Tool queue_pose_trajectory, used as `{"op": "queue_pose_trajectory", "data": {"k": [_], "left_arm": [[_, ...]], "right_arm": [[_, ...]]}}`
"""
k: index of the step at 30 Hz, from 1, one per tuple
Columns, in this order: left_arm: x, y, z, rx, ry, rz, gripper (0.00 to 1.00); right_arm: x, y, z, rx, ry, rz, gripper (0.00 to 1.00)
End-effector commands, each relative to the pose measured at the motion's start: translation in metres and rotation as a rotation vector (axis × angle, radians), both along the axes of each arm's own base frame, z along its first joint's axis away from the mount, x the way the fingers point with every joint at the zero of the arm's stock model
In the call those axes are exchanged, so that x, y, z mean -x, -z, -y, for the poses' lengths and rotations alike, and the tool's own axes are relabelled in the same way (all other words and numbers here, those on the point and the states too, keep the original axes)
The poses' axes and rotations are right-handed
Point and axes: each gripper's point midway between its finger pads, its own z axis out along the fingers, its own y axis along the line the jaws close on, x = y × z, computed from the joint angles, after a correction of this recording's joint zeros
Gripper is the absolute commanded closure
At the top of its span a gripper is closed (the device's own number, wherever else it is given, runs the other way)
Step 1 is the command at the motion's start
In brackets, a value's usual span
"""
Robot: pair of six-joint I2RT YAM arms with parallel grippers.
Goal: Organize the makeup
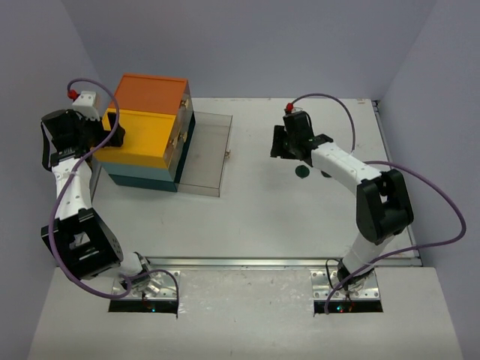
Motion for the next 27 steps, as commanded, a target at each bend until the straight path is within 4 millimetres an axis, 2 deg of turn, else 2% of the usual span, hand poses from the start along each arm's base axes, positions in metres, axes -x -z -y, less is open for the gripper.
{"op": "queue_pose_trajectory", "data": {"k": [1, 6, 7, 11, 16, 17, 23, 25, 27], "left_arm": [[0.024, 0.044, 0.011, 0.042, 0.004, -0.157, 0.08], [0.028, 0.041, 0.009, 0.012, -0.001, -0.162, 0.07], [0.029, 0.040, 0.009, 0.004, 0.000, -0.160, 0.07], [0.029, 0.040, 0.010, 0.003, 0.005, -0.157, 0.07], [0.028, 0.042, 0.009, 0.006, 0.005, -0.162, 0.07], [0.028, 0.041, 0.009, 0.006, 0.004, -0.160, 0.07], [0.029, 0.043, 0.009, 0.004, 0.004, -0.166, 0.07], [0.028, 0.043, 0.008, 0.004, 0.002, -0.165, 0.07], [0.028, 0.043, 0.008, 0.003, 0.002, -0.165, 0.07]], "right_arm": [[0.033, 0.044, 0.078, 0.364, 0.072, -0.156, 0.45], [0.021, 0.050, 0.092, 0.395, 0.104, -0.172, 0.46], [0.018, 0.053, 0.100, 0.403, 0.124, -0.185, 0.47], [0.010, 0.066, 0.109, 0.396, 0.133, -0.219, 0.50], [0.002, 0.085, 0.112, 0.373, 0.120, -0.264, 0.54], [-0.001, 0.083, 0.113, 0.366, 0.121, -0.258, 0.55], [-0.016, 0.099, 0.115, 0.352, 0.090, -0.265, 0.76], [-0.015, 0.104, 0.114, 0.352, 0.076, -0.276, 0.90], [-0.009, 0.110, 0.115, 0.356, 0.068, -0.289, 0.99]]}}
